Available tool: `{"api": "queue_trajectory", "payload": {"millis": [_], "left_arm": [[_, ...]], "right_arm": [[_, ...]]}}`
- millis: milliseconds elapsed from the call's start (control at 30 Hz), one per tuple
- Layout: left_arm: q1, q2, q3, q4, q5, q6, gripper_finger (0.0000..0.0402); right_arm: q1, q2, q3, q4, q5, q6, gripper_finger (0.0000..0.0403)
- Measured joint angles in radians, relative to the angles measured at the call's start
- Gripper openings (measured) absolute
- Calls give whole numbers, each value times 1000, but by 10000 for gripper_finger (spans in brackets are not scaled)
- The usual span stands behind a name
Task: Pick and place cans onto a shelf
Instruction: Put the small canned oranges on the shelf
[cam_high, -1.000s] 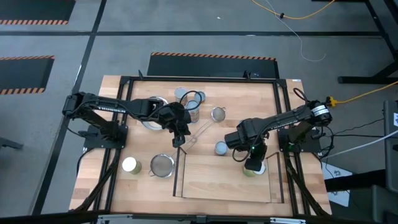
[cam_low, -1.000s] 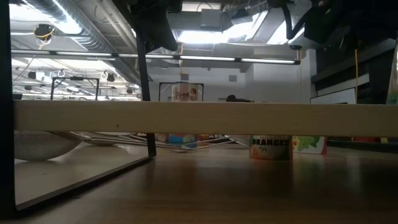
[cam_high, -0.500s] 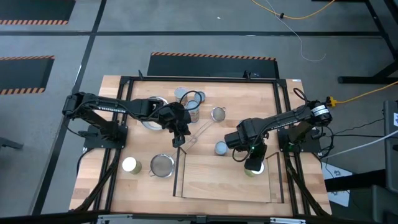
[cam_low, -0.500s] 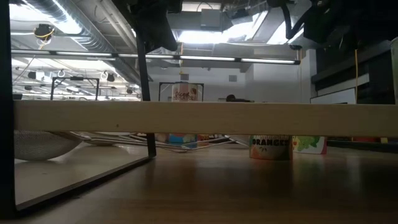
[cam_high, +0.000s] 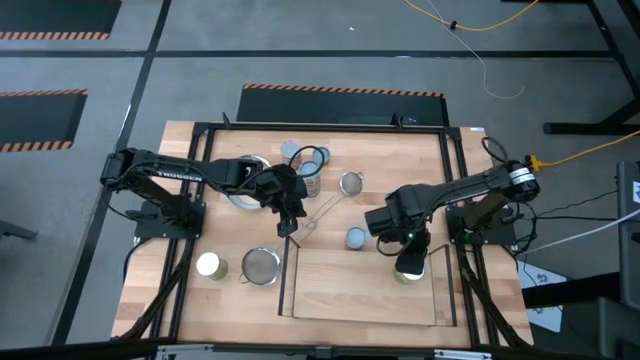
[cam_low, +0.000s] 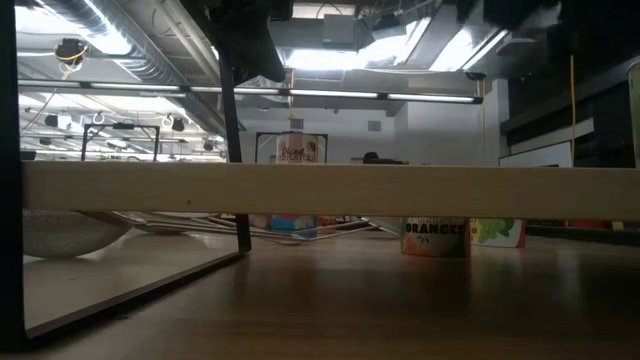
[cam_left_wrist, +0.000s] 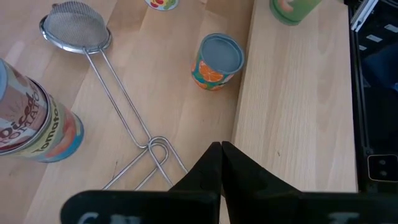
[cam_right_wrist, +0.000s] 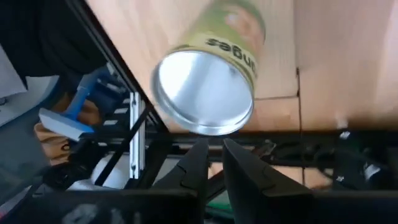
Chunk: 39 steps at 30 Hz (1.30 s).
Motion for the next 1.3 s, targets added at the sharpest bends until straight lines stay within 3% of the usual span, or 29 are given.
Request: {"api": "queue_trajectory", "payload": {"millis": [200, 367, 533, 767, 933, 1133, 1300], "left_arm": [[0, 0, 0, 0, 0, 0, 0], [-3, 0, 0, 0, -2, 0, 0], [-4, 0, 0, 0, -24, 7, 0], [-3, -17, -1, 7, -22, 182, 0], [16, -114, -1, 6, -21, 262, 0], [23, -255, -6, -45, -26, 362, 0], [20, -375, -134, -5, -46, 365, 0]], "right_arm": [[10, -69, 72, 31, 229, -85, 53], [9, -90, 74, 158, 408, -118, 53], [1, -80, 74, 275, 409, -118, 53], [-17, -55, 74, 294, 402, -121, 83], [-34, -29, 74, 308, 402, -224, 120], [-42, 28, 74, 377, 403, -317, 122], [-42, 99, 73, 427, 410, -357, 123]]}}
